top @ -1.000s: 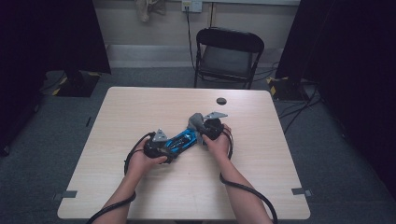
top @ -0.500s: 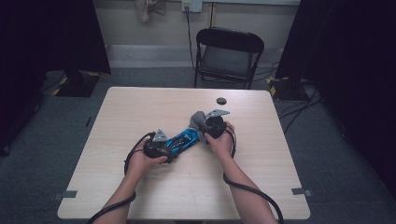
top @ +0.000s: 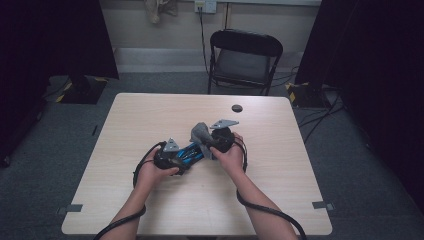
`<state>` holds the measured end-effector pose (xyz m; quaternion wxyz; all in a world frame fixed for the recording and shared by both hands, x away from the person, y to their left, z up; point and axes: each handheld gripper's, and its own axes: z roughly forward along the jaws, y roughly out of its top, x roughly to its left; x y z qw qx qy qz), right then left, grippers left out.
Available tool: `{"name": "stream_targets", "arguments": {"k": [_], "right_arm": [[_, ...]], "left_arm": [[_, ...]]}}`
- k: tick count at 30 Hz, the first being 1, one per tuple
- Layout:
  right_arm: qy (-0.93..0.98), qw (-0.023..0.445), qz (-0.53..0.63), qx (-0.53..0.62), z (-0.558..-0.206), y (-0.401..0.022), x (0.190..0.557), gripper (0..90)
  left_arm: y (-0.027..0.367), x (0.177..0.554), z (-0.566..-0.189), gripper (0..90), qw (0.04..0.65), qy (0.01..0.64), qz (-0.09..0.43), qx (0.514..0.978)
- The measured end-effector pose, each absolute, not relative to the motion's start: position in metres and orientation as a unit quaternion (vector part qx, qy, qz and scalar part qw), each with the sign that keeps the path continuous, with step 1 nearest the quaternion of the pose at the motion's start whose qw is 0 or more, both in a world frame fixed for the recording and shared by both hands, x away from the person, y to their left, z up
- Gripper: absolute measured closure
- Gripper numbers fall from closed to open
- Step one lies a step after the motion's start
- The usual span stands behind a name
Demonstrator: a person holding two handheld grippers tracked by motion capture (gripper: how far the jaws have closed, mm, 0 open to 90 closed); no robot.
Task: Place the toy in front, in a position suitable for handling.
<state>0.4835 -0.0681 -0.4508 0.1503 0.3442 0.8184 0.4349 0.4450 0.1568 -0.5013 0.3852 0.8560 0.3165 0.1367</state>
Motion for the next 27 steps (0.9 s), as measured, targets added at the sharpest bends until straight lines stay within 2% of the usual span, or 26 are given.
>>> {"name": "stream_targets", "arguments": {"k": [13,22,27], "right_arm": [[0.838,0.118,0.441,0.300,-0.453,-0.024,0.462,72.0],[0.848,0.102,0.435,0.284,-0.463,-0.012,0.453,71.8],[0.854,0.107,0.434,0.266,-0.469,-0.009,0.450,71.7]], "left_arm": [[0.157,0.445,-0.501,24.6,0.385,0.317,0.137,0.856],[0.157,0.445,-0.501,24.6,0.384,0.315,0.140,0.857],[0.157,0.445,-0.501,24.6,0.385,0.317,0.140,0.855]]}}
